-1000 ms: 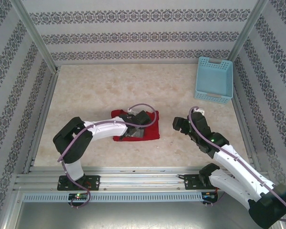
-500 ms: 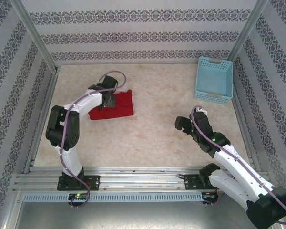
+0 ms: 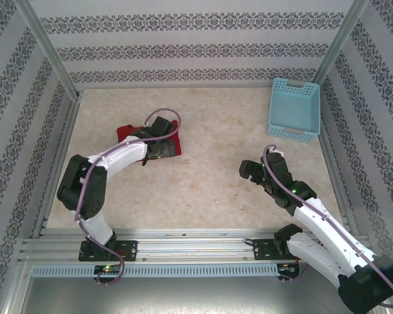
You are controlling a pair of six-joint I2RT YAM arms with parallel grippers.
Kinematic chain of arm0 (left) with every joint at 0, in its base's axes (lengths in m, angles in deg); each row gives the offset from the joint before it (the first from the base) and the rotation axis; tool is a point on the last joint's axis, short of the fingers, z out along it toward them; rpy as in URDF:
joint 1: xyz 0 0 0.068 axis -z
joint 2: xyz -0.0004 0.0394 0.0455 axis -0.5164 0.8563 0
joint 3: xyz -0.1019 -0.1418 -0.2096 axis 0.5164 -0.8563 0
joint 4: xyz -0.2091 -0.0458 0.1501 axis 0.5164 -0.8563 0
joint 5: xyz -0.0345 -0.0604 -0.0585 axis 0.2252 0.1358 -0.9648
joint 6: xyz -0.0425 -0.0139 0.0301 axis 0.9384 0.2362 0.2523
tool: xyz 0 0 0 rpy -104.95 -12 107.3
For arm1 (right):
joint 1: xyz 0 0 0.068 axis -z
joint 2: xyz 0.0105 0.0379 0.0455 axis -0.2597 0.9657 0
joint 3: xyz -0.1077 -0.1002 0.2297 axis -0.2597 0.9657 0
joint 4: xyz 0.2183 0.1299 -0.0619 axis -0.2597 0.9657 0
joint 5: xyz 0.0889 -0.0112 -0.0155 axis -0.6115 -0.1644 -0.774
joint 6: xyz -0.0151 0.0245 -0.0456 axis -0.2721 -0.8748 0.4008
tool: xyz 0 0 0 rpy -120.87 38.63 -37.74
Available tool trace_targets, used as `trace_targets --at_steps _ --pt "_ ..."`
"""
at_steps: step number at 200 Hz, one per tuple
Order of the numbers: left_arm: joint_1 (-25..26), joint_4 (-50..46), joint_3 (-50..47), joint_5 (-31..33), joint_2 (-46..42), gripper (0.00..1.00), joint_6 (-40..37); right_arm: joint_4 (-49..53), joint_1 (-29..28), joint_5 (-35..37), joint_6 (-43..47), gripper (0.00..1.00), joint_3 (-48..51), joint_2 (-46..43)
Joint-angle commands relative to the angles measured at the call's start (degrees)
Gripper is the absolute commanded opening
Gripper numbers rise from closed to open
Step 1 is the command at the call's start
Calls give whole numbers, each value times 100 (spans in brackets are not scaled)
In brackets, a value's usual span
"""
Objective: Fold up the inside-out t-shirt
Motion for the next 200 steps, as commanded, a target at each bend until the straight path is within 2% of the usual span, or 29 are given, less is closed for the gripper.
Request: trace_targets --at_steps 1,18,41,61,84,117,154,200 --pt "-37 219 168 -211 558 99 270 -43 49 -84 21 92 -68 -16" --pt "-184 106 351 -61 844 98 -3 -26 58 -65 34 92 -41 -29" --pt "-768 99 418 -259 971 92 -355 -58 66 -66 43 92 30 -42" --pt "-1135 -93 690 -111 1089 91 -735 -84 93 -66 42 92 73 -29" --pt "-1576 -147 1057 -328 1322 88 -1155 -41 143 -68 77 92 57 -20" --pt "-2059 -244 1671 -393 1754 88 -1212 67 236 -71 142 93 25 -84" --pt "-2497 -730 2831 -357 2534 88 -1386 314 313 -87 199 94 -75 -214" --pt "-2974 -829 3088 -181 2594 88 -1596 742 501 101 357 95 -122 -696"
